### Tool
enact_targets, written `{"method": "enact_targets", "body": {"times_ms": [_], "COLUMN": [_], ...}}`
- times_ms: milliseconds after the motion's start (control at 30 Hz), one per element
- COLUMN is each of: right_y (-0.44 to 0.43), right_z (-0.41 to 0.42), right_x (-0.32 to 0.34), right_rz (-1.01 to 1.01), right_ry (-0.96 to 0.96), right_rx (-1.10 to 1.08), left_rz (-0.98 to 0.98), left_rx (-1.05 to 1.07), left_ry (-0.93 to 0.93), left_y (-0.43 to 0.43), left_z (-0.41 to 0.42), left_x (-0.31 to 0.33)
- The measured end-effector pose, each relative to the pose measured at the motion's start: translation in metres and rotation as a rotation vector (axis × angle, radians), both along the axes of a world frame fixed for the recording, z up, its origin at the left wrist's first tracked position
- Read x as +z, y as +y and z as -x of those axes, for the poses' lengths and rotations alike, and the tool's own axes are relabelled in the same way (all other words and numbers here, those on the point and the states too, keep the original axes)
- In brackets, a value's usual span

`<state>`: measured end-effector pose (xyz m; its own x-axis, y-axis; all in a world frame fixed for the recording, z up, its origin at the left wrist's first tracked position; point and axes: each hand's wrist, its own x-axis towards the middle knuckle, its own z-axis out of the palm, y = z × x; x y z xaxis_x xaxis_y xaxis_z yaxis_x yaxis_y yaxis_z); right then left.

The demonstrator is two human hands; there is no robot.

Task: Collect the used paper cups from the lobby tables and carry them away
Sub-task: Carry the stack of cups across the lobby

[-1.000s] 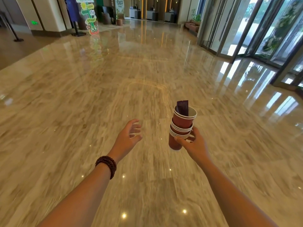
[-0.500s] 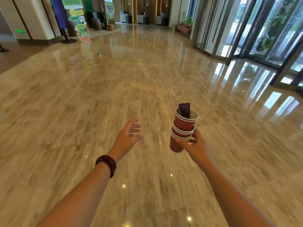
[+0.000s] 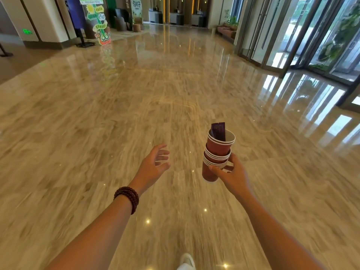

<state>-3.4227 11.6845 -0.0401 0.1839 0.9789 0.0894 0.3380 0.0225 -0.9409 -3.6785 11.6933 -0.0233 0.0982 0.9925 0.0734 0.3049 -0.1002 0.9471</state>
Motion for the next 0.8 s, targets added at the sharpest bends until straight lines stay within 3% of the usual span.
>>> {"method": "enact_targets", "body": {"times_ms": [367,800], "right_y": [0.196,0.357], "right_z": [-0.031,-0.047], "right_x": [0.018,0.017], "right_rz": [-0.021,-0.022], "right_ry": [-0.011,-0.056], "right_rx": [0.085,0.099], "left_rz": [-0.036,-0.034], "left_rx": [0.057,0.028], "left_ry": [-0.029,-0.036], "left_y": [0.185,0.340], "left_z": [-0.034,-0.056], "left_x": [0.014,0.014]}}
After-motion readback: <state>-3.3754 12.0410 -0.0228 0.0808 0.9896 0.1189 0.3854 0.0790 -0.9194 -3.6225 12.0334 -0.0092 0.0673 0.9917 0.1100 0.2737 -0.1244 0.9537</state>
